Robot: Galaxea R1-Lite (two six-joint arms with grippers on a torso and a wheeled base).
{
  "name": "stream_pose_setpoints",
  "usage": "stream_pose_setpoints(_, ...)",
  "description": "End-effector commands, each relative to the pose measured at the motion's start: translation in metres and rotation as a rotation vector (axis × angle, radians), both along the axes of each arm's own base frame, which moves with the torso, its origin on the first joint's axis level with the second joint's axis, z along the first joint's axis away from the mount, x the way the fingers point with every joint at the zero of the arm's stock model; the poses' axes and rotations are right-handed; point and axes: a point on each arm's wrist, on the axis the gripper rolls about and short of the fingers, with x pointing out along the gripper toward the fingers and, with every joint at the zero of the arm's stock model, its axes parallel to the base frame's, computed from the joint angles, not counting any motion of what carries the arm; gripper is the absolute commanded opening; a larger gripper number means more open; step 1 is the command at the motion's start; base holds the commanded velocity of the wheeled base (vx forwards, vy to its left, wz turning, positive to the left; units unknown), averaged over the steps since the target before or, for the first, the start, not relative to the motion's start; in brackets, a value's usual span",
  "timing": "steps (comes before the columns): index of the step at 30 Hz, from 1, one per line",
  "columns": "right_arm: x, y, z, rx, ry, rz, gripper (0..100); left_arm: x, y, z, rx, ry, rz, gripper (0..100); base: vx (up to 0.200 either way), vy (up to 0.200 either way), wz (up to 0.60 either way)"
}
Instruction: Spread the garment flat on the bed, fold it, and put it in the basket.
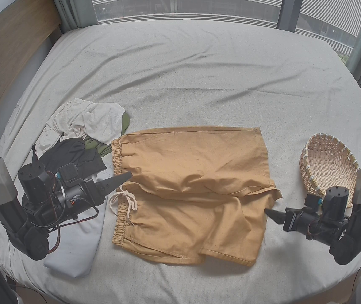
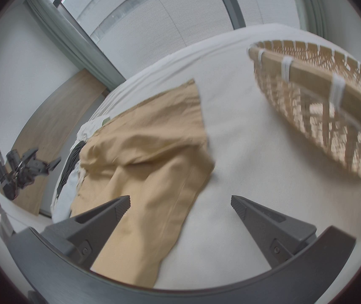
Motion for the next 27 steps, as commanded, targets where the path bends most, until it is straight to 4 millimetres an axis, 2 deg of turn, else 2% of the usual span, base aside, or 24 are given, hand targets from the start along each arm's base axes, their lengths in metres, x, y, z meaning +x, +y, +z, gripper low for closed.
stream_pose_setpoints(1, -0.021, 0.014, -0.006, 0.003, 0.081, 0.073, 100, 0.000, 0.000, 0.000, 0.000, 0.001, 0.001, 100, 0.000, 0.000, 0.00)
stream_pose_setpoints(7, -0.014, 0.026, -0.034, 0.001, 0.176, 0.089, 100, 0.000, 0.001, 0.002, -0.002, -0.010, 0.004, 100, 0.000, 0.000, 0.00)
stream_pose_setpoints(20, -0.020, 0.056, -0.038, 0.097, 0.240, 0.142, 100, 0.001, 0.002, 0.003, -0.002, -0.015, 0.007, 100, 0.000, 0.000, 0.00)
stream_pose_setpoints(27, -0.023, 0.059, -0.037, 0.153, 0.277, 0.120, 100, 0.001, 0.002, 0.003, -0.001, -0.012, 0.007, 100, 0.000, 0.000, 0.00)
